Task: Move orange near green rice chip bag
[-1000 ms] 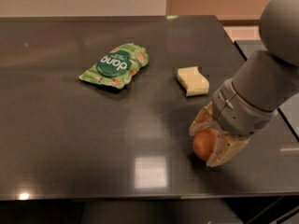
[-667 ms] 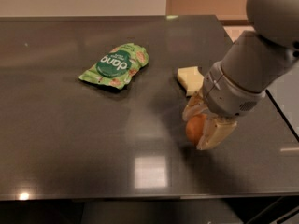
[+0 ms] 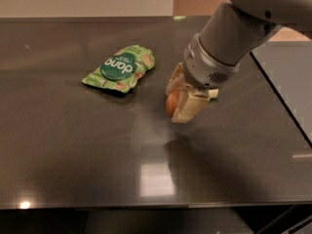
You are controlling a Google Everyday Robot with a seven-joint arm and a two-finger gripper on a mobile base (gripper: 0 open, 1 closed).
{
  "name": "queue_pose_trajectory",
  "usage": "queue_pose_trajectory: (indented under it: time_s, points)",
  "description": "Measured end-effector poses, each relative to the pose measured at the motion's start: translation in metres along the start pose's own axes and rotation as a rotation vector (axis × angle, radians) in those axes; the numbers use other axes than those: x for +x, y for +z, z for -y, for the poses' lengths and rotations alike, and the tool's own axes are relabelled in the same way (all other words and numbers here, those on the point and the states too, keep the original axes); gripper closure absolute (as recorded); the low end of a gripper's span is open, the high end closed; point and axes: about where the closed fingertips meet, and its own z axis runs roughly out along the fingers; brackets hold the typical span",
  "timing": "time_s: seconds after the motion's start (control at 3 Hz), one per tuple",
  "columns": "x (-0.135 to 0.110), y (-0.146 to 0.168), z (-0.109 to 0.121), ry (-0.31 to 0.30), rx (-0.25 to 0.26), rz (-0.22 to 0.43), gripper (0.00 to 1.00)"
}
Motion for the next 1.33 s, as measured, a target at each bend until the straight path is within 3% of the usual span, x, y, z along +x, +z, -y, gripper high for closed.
queue_pose_trajectory:
  time_s: [0.33,1.33]
  points:
    - [-0.027,0.012,0.029,0.061,0.017,0.041,1.0]
    - [-0.026,0.037,0.084,0.083,0.027,0.05,1.0]
